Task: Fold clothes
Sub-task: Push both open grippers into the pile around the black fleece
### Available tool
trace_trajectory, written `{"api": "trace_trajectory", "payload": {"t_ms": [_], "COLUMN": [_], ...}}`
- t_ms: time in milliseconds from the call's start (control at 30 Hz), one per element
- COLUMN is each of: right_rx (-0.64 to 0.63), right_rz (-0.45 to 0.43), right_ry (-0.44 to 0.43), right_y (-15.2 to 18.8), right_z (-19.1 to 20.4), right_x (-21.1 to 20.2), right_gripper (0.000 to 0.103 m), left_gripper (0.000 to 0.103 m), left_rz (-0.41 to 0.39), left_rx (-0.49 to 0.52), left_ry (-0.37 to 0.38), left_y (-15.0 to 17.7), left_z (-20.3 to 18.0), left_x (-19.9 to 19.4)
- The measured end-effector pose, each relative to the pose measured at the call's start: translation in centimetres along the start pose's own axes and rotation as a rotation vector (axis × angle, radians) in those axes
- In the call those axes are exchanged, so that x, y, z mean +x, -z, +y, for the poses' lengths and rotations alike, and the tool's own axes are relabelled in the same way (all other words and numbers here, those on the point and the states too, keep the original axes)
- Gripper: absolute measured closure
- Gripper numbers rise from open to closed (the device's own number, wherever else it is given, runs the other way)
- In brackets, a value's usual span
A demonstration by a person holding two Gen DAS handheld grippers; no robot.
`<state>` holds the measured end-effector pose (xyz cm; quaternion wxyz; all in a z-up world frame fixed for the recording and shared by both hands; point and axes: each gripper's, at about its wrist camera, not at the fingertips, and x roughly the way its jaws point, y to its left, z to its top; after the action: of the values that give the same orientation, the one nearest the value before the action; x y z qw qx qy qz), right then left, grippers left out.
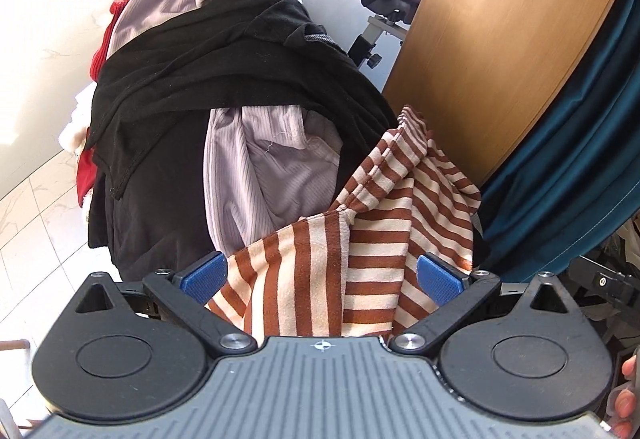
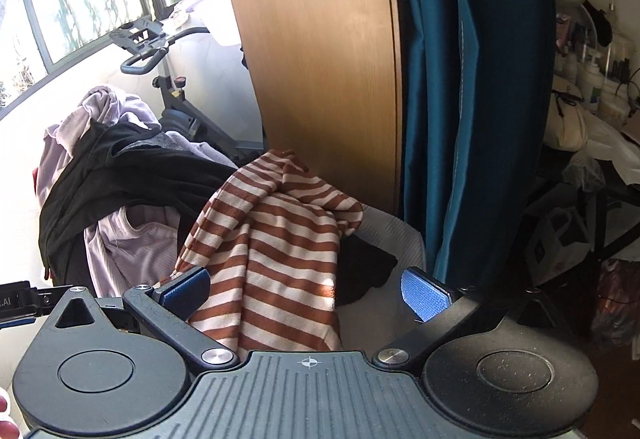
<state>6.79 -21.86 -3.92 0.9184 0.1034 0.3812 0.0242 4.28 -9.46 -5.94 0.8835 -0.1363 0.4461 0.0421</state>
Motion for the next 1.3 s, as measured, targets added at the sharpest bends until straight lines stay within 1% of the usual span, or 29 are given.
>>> {"api": "trace_trajectory", "payload": {"t_ms": [100,167,267,367,500,633,733,833,900,1033,1133,1233,1300], "right_rx": [0.048,0.059,0.053,0.042,0.055,0.071,0.068,0.065,0.072,0.113,0.135,0.157,0.146], "right_rz": [0.033,0.045,0.082,0.115,0.143,0.148,0.152,0.140,0.140,0.161,0.174,0.208,0.221], "right_ry": [-0.023,-0.021,-0.020,-0.023,-0.003,0.013,0.021,0.027,0.049,0.078,0.081,0.079,0.077], "right_y": [0.2,0.5,1.1,1.6,1.6,0.9,0.5,0.2,0.1,-0.2,-0.3,0.0,0.1], "right_z": [-0.7,-0.7,-0.3,0.1,0.9,2.2,3.2,3.7,3.7,3.7,4.0,4.6,5.5], "right_x": [1.9,2.7,4.0,4.9,6.2,7.1,7.5,7.5,7.8,8.9,9.7,11.0,11.9], "right_gripper": [0.001,0.001,0.001,0.001,0.001,0.001,0.001,0.001,0.001,0.001,0.001,0.001,0.001], "left_gripper": [0.000,0.000,0.000,0.000,0.000,0.000,0.000,0.000,0.000,0.000,0.000,0.000,0.000], "left_rz": [0.012,0.019,0.042,0.072,0.074,0.085,0.092,0.095,0.095,0.106,0.131,0.132,0.126], "left_rx": [-0.001,-0.001,-0.016,-0.016,-0.010,-0.026,-0.031,-0.037,-0.033,-0.042,-0.062,-0.076,-0.084], "left_ry": [-0.061,-0.073,-0.058,-0.060,-0.059,-0.065,-0.084,-0.072,-0.063,-0.048,-0.033,-0.041,-0.051], "left_y": [0.3,0.5,0.5,0.2,-0.8,-2.1,-3.0,-3.8,-4.3,-5.1,-5.5,-6.1,-6.6], "left_z": [0.4,0.5,0.8,1.0,1.8,3.1,3.9,4.4,4.6,5.5,6.4,7.4,8.0], "left_x": [0.8,1.3,2.4,3.3,3.7,4.5,5.3,6.0,6.4,7.2,7.9,8.2,8.4]}}
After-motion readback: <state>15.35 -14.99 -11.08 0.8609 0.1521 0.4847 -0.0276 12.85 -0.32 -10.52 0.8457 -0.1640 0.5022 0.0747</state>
